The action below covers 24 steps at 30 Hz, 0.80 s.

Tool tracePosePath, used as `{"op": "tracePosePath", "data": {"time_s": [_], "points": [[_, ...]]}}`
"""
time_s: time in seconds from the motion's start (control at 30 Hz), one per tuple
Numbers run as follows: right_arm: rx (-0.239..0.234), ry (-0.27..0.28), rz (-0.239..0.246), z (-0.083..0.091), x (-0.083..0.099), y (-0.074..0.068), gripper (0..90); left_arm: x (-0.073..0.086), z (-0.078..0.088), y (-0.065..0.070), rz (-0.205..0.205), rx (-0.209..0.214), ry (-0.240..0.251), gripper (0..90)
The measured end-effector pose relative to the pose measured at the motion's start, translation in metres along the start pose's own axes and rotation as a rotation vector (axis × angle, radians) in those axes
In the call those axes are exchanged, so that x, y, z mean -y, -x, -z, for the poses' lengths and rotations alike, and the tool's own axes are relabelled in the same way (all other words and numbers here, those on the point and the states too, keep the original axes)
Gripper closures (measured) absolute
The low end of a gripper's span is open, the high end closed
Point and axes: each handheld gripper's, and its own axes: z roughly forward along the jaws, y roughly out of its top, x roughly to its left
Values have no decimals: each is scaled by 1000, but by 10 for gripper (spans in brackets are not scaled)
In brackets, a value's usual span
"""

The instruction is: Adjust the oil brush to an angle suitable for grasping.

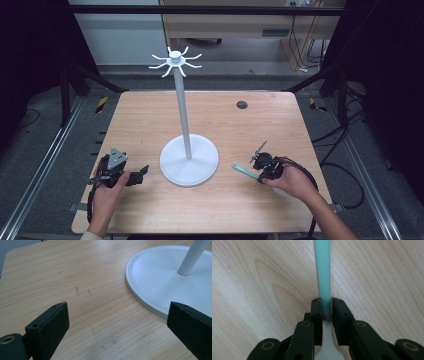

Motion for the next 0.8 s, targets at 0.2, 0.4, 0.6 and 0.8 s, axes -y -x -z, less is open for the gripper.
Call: {"op": "tracePosePath", "data": {"time_s": [0.2,0.4,0.6,0.8], "points": [[-10,-2,2,0,0,1,809,0,0,0,-1,-1,0,38],[-7,-6,14,0,-1,-2,823,0,0,0,0,-1,0,38],[-21,18,14,5,-1,-2,824,0,0,0,0,-1,0,38],[-12,56,0,16,0,0,824,0,1,0,-1,-2,1,38]]}}
